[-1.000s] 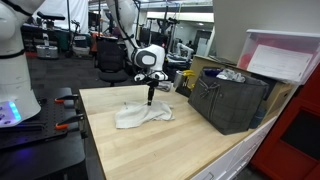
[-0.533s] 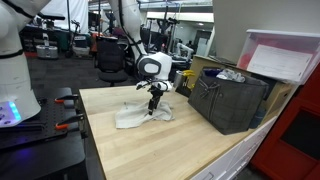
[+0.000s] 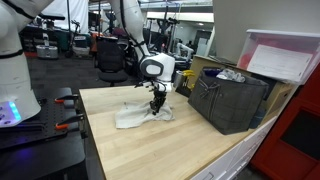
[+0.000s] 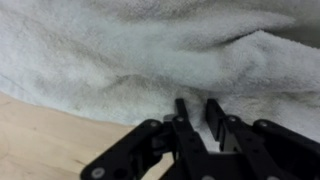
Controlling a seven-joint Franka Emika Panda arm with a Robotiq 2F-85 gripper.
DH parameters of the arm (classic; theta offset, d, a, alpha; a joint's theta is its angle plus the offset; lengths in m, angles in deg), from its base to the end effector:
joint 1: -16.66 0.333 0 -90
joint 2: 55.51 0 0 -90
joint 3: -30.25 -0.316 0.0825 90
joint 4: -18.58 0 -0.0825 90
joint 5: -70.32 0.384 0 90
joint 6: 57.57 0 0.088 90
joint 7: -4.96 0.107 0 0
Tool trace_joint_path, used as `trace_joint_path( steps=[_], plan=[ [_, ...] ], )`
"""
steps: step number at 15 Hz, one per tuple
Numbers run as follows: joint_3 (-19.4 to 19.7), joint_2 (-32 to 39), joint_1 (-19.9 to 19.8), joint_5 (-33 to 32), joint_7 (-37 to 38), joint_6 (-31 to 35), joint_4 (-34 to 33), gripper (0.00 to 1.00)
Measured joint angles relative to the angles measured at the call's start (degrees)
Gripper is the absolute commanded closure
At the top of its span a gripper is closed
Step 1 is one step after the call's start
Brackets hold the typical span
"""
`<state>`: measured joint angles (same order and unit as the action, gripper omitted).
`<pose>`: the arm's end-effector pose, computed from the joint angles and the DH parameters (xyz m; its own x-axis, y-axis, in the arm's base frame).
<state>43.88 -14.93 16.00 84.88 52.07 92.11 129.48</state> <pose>0.5923 -0.1550 0.1232 0.3278 -0.9445 0.0214 -0.9447 -0.3275 0.0162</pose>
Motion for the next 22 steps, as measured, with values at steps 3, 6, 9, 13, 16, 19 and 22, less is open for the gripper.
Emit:
trace_joint_path(
  steps=[3, 6, 9, 13, 16, 19, 22],
  plan=[
    [1.3, 0.6, 0.6, -0.6, 2.6, 0.4, -0.1, 1.0],
    [2.0, 1.3, 1.1, -1.0, 4.0, 0.6, -0.2, 1.0],
    [2.8, 1.5, 1.9, -2.3, 5.4, 0.6, -0.3, 1.0],
    [6.1, 2.9, 3.3, -6.7, 7.7, 0.6, -1.2, 1.0],
    [8.7, 4.6, 3.7, -10.0, 8.6, 0.6, -2.7, 1.0],
    [11.3, 6.7, 4.2, -13.4, 9.2, 0.7, -4.6, 1.0],
    [14.5, 8.2, 5.9, -17.0, 10.7, 1.9, -5.2, 1.0]
  ],
)
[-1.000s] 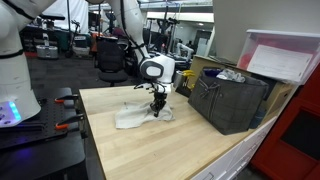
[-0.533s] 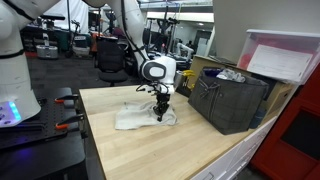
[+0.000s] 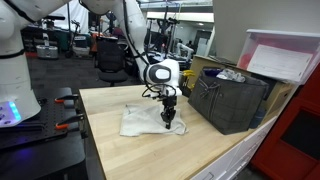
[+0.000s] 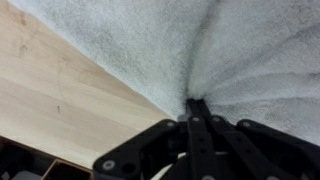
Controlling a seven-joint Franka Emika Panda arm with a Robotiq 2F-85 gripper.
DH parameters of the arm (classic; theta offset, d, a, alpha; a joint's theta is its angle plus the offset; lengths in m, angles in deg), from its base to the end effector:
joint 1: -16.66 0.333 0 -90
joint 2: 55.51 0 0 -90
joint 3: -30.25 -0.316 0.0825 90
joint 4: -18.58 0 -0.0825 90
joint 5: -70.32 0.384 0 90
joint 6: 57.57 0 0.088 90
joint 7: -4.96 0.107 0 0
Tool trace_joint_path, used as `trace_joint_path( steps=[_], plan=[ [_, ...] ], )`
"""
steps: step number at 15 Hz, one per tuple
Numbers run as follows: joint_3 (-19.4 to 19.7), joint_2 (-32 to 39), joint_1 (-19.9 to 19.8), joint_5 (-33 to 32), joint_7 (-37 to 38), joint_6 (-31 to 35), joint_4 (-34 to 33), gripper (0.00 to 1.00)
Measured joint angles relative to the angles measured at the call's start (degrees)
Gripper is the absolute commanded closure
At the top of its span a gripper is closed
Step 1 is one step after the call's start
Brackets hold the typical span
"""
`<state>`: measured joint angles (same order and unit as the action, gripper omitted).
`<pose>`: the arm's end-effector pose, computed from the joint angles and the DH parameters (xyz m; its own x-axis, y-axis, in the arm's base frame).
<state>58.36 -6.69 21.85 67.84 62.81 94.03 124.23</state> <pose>0.5911 -0.2351 0.1107 0.3594 -0.8782 0.3154 -0.9298 -0.3084 0.2009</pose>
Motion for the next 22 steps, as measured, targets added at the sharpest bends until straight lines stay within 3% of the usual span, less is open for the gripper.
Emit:
trace_joint_path(
  steps=[1, 2, 7, 12, 17, 22],
  plan=[
    [1.3, 0.4, 0.9, -1.4, 0.7, 0.8, 0.0, 0.83],
    [2.7, 0.7, 2.0, -2.6, 1.5, 1.5, 0.0, 0.73],
    [9.4, 0.7, 8.6, -6.4, 4.2, 4.0, 1.5, 0.37],
    [10.8, -1.9, 13.1, -6.4, 4.2, 4.0, 6.9, 0.01],
    [6.6, -6.3, 8.7, -5.8, 0.2, 4.0, 12.2, 0.0],
    [-3.4, -10.0, -5.1, -1.6, -12.7, 4.0, 13.4, 0.0]
  ],
)
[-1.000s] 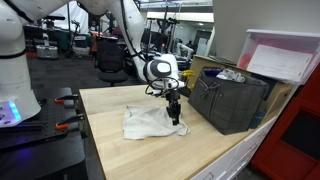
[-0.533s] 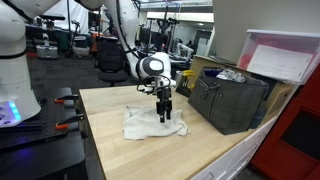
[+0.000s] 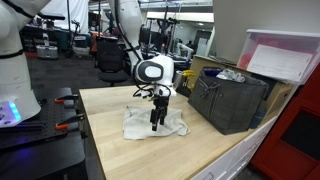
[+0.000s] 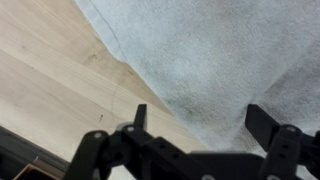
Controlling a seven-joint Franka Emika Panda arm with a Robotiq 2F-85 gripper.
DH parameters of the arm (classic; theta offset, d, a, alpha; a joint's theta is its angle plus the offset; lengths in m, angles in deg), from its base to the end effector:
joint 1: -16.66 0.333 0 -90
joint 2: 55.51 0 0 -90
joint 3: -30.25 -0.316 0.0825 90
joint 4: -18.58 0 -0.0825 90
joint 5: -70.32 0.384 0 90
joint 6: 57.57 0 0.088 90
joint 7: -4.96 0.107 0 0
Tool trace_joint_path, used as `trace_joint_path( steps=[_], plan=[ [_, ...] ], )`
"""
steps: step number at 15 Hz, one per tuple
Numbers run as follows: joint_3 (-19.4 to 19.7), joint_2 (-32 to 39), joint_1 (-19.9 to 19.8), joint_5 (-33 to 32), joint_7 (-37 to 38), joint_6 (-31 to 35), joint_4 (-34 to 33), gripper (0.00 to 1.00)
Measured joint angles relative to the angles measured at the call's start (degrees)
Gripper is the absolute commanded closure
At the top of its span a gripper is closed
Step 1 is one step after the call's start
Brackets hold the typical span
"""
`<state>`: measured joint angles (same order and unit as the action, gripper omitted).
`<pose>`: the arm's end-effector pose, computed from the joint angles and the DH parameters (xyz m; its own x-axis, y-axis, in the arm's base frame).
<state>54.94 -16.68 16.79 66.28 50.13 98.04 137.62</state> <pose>0.5263 -0.2441 0.1257 0.4937 -0.8469 0.1977 -0.8650 -0.4548 0.2122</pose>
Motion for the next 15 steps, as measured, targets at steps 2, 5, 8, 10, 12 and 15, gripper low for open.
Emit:
trace_joint_path(
  steps=[2, 5, 8, 10, 12, 15],
  plan=[
    [-3.9, -1.0, -5.4, 3.5, -6.1, -0.2, -0.1, 0.0],
    [-8.8, -1.9, -12.3, 9.5, -15.8, -2.2, -0.8, 0.0],
    [-11.3, -2.0, -16.6, 13.7, -24.0, -5.8, -2.0, 0.0],
    [-12.1, -2.0, -18.4, 14.8, -28.0, -7.8, -2.6, 0.0],
    [-13.1, -2.0, -20.0, 15.8, -32.3, -9.1, -3.1, 0.0],
    [-15.4, -1.9, -22.3, 17.4, -38.5, -11.2, -3.7, 0.12]
  ],
)
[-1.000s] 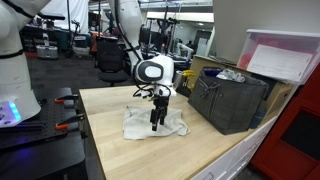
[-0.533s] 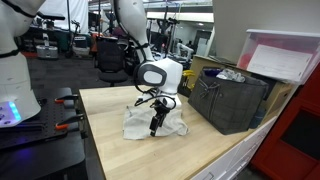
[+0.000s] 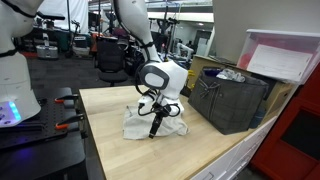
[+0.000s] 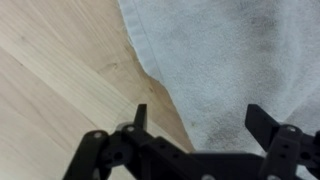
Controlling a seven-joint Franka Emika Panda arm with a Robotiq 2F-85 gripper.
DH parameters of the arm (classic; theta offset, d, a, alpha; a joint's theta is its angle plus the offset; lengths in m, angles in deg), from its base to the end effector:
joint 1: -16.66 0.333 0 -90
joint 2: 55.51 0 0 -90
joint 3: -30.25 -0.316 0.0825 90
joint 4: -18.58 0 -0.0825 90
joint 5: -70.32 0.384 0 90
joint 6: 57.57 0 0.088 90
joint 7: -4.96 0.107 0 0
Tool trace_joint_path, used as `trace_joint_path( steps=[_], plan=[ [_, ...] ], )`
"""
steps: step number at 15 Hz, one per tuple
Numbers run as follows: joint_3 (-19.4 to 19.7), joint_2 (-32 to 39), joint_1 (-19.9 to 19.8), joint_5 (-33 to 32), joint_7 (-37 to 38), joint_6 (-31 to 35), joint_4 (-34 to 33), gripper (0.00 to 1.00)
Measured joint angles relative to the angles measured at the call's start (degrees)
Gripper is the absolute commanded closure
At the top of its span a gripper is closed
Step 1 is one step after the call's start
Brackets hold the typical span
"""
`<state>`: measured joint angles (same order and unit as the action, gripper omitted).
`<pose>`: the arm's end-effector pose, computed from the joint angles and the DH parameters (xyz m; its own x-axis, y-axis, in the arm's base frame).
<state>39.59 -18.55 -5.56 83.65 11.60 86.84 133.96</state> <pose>0.4931 -0.3078 0.1208 0.6633 -0.7380 -0.1236 -0.7436 -0.6686 0.0014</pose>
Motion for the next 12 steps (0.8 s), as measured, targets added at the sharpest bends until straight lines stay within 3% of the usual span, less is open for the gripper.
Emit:
trace_joint_path(
  steps=[1, 8, 11, 12],
  plan=[
    [-0.6, 0.1, -0.5, 0.4, -1.7, -0.6, -0.1, 0.28],
    [-1.5, 0.8, -1.1, 0.6, -6.7, -1.7, -0.3, 0.81],
    [-1.4, 0.8, -1.0, 0.5, -6.7, -1.7, -0.3, 1.0],
    [-1.3, 0.8, -1.0, 0.5, -6.7, -1.7, -0.3, 1.0]
  ],
)
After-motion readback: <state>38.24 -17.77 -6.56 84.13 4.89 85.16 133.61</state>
